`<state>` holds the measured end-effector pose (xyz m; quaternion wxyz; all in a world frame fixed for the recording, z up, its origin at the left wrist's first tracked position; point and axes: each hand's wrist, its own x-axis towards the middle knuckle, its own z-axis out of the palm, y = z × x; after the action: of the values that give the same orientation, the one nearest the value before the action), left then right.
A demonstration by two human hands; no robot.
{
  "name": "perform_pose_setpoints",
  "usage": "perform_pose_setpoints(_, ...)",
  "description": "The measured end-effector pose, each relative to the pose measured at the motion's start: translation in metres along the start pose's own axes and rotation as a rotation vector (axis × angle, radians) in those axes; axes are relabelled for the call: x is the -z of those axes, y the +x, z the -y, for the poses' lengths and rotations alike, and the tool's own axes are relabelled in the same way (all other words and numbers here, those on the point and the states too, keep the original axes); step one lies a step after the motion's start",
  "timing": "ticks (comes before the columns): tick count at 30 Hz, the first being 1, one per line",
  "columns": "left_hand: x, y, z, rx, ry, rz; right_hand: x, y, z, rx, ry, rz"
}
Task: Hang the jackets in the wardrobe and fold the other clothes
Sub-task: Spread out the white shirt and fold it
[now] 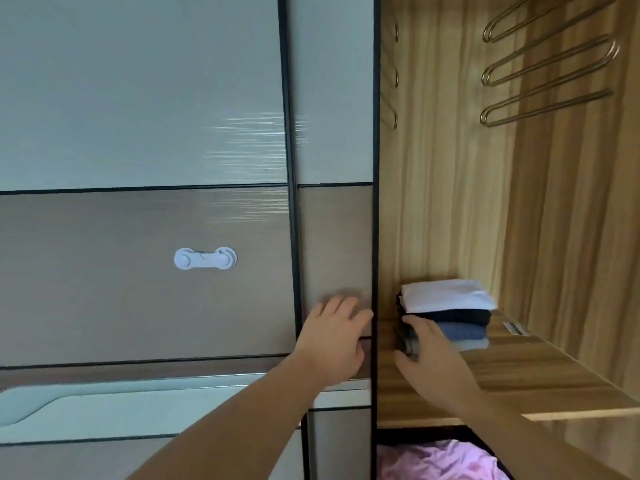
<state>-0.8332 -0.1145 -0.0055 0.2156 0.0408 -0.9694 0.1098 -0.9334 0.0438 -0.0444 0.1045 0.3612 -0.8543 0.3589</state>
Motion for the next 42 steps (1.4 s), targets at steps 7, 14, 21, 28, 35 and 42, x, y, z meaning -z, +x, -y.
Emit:
perform_pose_setpoints(7, 0.006, 0.007, 0.03, -0.12, 0.388, 0.115, -0.074, -0.001, 0.047, -0.255, 0.506, 0.101)
perform_pose_setpoints(14, -0.002, 0.043, 0.055, -0.26, 0.581, 0.169, -0.111, 0.02, 0.063, -0.467, 0.607, -0.063)
perform_pose_setpoints(21, -0.013, 0.051, 0.051, -0.296, 0.554, 0.09, -0.13, 0.027, 0.064, -0.498, 0.597, -0.206)
perform_pose_setpoints(28, -0.015, 0.067, 0.027, -0.31, 0.551, 0.058, -0.114, 0.028, 0.048, -0.516, 0.594, -0.259)
perform_pose_setpoints(35, -0.019, 0.098, -0.009, -0.344, 0.572, 0.04, -0.09, 0.031, 0.002, -0.517, 0.584, -0.3)
perform_pose_setpoints(42, -0.023, 0.14, -0.067, -0.374, 0.571, 0.031, -0.046, 0.036, -0.063, -0.501, 0.604, -0.287)
